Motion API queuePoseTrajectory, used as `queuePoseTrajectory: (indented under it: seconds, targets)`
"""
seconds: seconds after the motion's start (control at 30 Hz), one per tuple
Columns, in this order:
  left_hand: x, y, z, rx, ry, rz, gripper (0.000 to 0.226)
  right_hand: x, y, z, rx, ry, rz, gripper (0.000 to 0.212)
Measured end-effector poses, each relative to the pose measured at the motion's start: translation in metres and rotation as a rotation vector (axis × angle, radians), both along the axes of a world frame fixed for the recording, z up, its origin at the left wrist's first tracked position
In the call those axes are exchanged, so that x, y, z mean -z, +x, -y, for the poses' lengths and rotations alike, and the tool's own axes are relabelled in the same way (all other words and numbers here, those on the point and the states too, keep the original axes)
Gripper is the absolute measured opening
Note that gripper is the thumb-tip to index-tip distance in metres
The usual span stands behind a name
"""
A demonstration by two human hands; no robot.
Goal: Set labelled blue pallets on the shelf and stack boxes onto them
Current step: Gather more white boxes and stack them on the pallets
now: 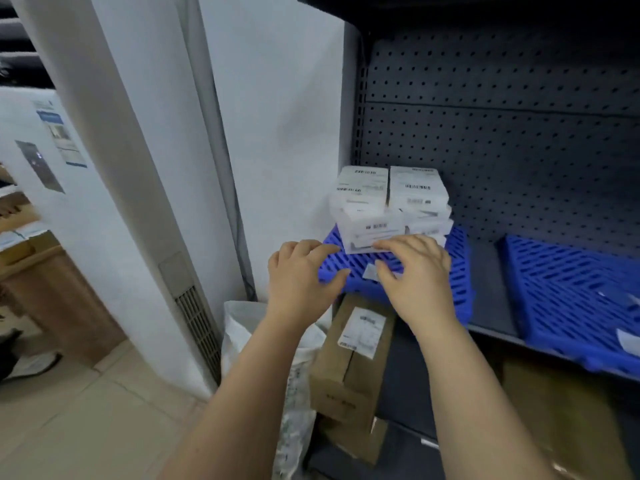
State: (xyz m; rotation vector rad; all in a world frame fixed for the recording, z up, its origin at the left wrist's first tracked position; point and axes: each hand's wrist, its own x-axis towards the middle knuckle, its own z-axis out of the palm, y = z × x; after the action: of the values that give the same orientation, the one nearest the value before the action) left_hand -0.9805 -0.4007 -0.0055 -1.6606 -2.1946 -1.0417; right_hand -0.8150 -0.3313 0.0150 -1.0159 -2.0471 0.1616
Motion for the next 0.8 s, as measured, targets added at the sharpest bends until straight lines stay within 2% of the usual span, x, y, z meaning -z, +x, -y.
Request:
queuePoseTrajectory:
  seconds: [0.2, 0.37, 0.5, 0.67, 0.8]
  targets:
    - [0.045, 0.014, 0.085, 0.093, -0.018, 0.037, 0.043, 0.036, 0.024, 0.102, 0.141, -0.159, 0.207, 0.031]
    - [0.033, 0.024, 0.119, 0.153, -0.083, 0.093, 0.041, 0.019, 0.042, 0.146, 0.23, -0.093, 0.178, 0.031]
    - [0.024, 0.053, 0.128, 0.28, -0.12, 0.091, 0.043, 0.017, 0.065, 0.169, 0.253, -0.091, 0.253, 0.029]
    - [0.039, 0.111, 0.13, 0.446, -0.235, -0.02, 0.043, 0.038, 0.129, 0.198, 0.374, -0.272, 0.391, 0.037]
    - [0.042, 0.171, 0.134, 0.577, -0.299, -0.011, 0.044, 0.037, 0.196, 0.228, 0.545, -0.364, 0.38, 0.04]
